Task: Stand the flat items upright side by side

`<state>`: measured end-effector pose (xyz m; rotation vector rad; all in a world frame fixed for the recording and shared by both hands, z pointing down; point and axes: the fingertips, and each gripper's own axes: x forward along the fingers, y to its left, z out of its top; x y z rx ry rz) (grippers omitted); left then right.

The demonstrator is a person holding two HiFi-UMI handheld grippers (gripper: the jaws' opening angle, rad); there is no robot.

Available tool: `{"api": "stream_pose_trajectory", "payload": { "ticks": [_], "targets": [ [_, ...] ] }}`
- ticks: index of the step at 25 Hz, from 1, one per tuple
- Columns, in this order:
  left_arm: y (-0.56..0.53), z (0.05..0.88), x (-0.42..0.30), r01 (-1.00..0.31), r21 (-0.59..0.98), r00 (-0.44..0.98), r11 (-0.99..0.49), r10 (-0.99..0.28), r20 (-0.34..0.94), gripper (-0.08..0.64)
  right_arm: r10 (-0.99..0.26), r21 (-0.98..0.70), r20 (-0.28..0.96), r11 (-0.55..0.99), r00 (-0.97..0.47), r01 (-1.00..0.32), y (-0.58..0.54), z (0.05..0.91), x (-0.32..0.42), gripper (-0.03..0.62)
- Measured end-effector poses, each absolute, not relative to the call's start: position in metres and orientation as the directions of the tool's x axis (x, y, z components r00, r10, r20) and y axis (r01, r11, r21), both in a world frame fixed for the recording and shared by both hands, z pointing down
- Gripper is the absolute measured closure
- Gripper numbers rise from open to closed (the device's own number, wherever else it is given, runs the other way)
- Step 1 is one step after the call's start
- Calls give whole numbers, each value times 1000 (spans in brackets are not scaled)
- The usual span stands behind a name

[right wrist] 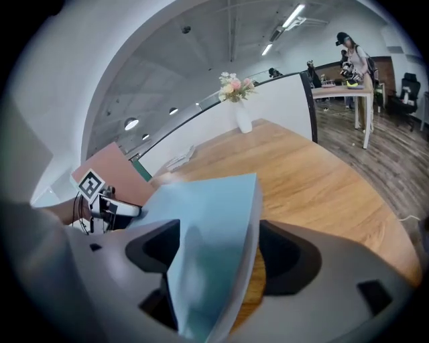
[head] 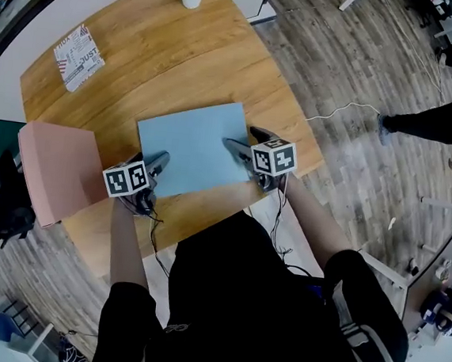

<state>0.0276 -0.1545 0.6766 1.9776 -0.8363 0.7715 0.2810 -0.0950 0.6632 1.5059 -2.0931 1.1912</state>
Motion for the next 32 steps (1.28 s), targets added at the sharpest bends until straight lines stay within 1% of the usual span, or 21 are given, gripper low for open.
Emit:
{"api": "stream_pose_trajectory", "payload": {
  "ticks": [5, 8, 11, 15, 22, 32],
  "targets": [
    [-171, 690, 36, -780, 461, 583, -424, -224, 781, 121, -579, -501, 684, 70, -444, -862, -113, 681, 280, 216],
    [-169, 692, 42, -775, 454, 578, -441, -203, 790, 137, -560, -490, 704, 63, -437, -870, -113, 689, 279, 224],
    [-171, 691, 45, -778, 423, 565, -465, -223, 794, 140, -571, -455, 712, 68, -409, -888, -115, 688, 280, 228],
    [-180, 680, 50, -773, 378, 569, -510, -290, 770, 140, -633, -405, 681, 93, -368, -909, -125, 673, 280, 230],
    [-218, 631, 69, -746, 256, 600, -615, -453, 659, 141, -772, -272, 566, 156, -289, -949, -158, 623, 297, 232],
    [-222, 586, 83, -754, 75, 595, -652, -631, 498, 144, -892, -60, 409, 187, -195, -981, -162, 572, 312, 232]
  ]
}}
